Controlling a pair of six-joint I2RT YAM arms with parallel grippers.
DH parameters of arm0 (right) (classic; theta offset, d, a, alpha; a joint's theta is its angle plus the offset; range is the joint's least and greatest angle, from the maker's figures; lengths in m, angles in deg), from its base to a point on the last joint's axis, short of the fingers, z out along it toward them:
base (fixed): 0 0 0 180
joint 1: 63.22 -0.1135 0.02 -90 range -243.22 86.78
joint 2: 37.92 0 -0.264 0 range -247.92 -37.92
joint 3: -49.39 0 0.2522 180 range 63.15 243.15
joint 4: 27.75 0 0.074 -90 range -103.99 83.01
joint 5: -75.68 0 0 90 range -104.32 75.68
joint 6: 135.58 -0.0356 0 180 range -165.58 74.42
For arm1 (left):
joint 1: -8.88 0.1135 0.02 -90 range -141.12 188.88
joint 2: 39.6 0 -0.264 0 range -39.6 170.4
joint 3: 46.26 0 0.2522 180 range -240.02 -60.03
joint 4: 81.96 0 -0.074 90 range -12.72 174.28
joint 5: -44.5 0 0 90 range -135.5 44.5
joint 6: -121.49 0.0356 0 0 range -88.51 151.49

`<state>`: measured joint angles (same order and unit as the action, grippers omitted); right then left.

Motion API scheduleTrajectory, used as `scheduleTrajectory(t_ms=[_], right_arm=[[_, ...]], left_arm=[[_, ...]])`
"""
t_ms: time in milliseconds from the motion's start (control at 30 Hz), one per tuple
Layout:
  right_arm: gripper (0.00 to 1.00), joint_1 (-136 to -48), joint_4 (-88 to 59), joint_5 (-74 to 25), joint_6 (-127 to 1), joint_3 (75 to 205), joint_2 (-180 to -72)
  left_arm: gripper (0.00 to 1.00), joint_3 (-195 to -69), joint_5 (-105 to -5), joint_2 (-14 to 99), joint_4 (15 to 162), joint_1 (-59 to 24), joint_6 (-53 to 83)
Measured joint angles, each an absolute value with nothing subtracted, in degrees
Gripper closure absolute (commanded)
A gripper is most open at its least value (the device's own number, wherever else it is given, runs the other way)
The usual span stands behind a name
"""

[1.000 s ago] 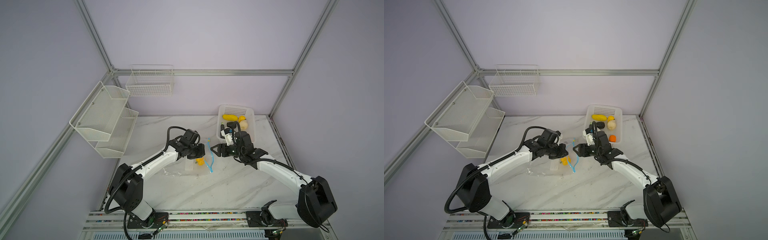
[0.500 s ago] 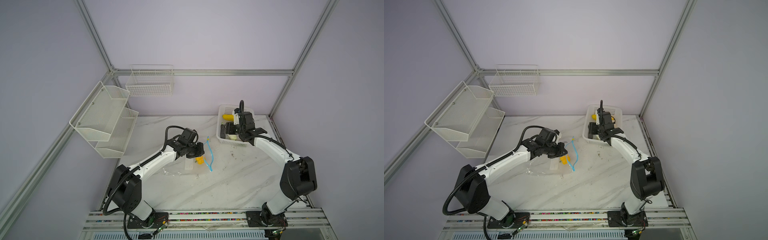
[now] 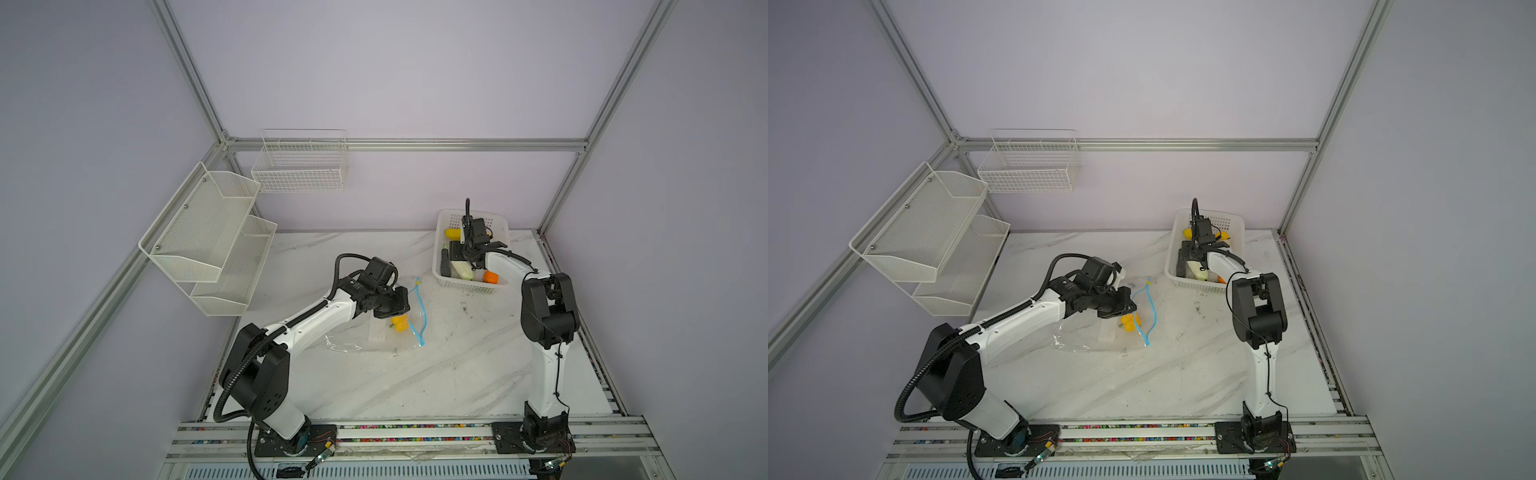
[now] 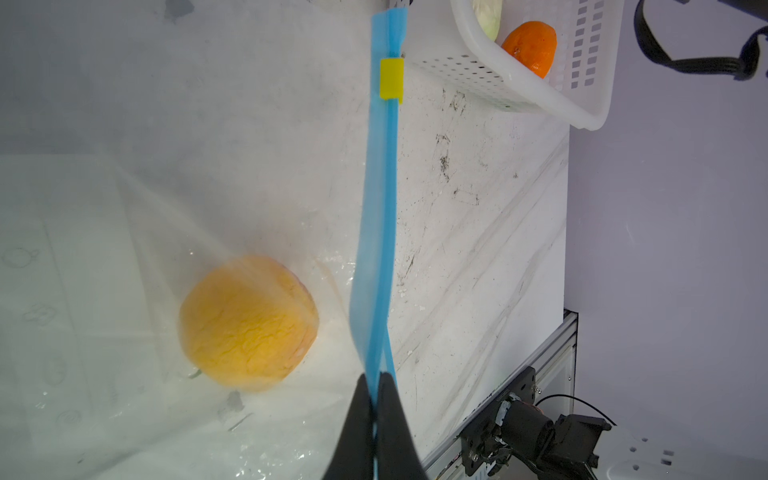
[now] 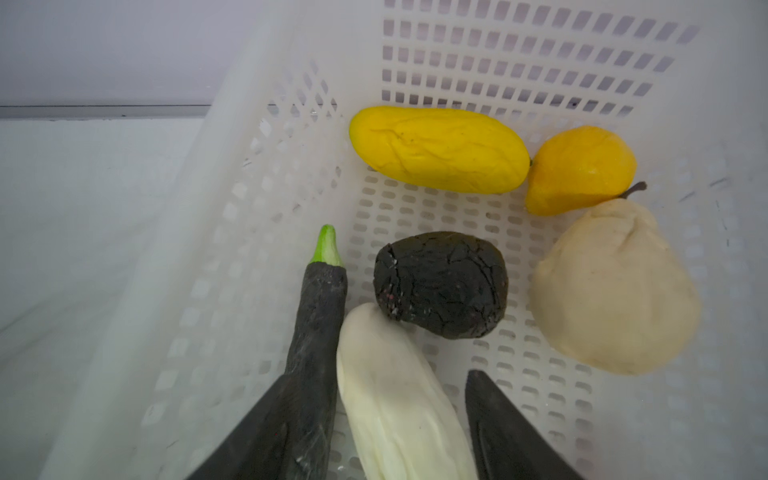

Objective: Place the food in the zip-top bag and seal the zipper
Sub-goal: 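Move the right gripper back over the food basket, then grasp the black avocado in the basket with the right gripper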

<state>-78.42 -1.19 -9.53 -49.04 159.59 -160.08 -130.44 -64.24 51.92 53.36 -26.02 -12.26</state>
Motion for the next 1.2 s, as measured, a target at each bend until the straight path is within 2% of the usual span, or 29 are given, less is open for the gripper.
scheduleTrajectory(t_ms=[500,600,833,1200], right_arm=[[0.13,-76.7,0.7,-7.0,-47.4,170.7,-169.4],[0.04,-76.6,1.7,-6.2,-47.5,172.0,-171.2],[0.05,-76.6,2.8,-4.9,-47.3,174.2,-173.2],[0.16,-75.9,3.6,-4.7,-47.9,177.7,-176.3]], left_arm=[[1.00,-130.4,-64.5,52.4,53.3,-26.0,-12.2],[1.00,-130.4,-64.5,52.4,53.3,-26.0,-12.2],[1.00,-130.4,-64.5,52.4,53.3,-26.0,-12.2],[1.00,-130.4,-64.5,52.4,53.3,-26.0,-12.2]])
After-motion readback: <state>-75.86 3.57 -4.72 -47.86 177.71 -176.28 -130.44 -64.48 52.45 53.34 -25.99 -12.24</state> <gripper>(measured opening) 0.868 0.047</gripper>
